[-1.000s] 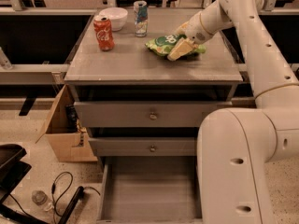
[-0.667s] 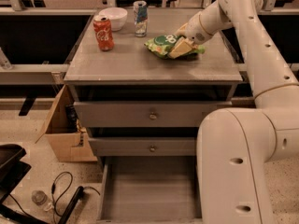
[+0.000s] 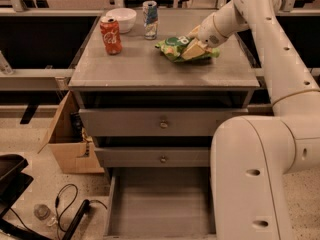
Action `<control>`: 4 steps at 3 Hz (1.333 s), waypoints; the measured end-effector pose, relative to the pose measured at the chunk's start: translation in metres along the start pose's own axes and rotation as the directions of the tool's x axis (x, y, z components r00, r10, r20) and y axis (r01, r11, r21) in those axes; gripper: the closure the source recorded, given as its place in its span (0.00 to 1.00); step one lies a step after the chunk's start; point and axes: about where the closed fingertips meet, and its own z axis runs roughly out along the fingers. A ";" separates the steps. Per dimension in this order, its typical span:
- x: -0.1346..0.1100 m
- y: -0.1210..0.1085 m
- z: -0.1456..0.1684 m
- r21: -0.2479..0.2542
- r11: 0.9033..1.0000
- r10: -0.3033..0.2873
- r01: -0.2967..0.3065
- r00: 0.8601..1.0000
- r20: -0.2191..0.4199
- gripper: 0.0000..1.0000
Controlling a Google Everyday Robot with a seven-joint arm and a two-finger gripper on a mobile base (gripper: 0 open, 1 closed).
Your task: Place green rice chip bag into bottom drawer
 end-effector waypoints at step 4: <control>0.008 0.057 -0.228 0.132 0.990 -0.028 0.049 0.988 -0.152 1.00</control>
Offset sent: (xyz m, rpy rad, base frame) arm -0.0685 -0.0676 0.1287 -0.1140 -0.1738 -0.0372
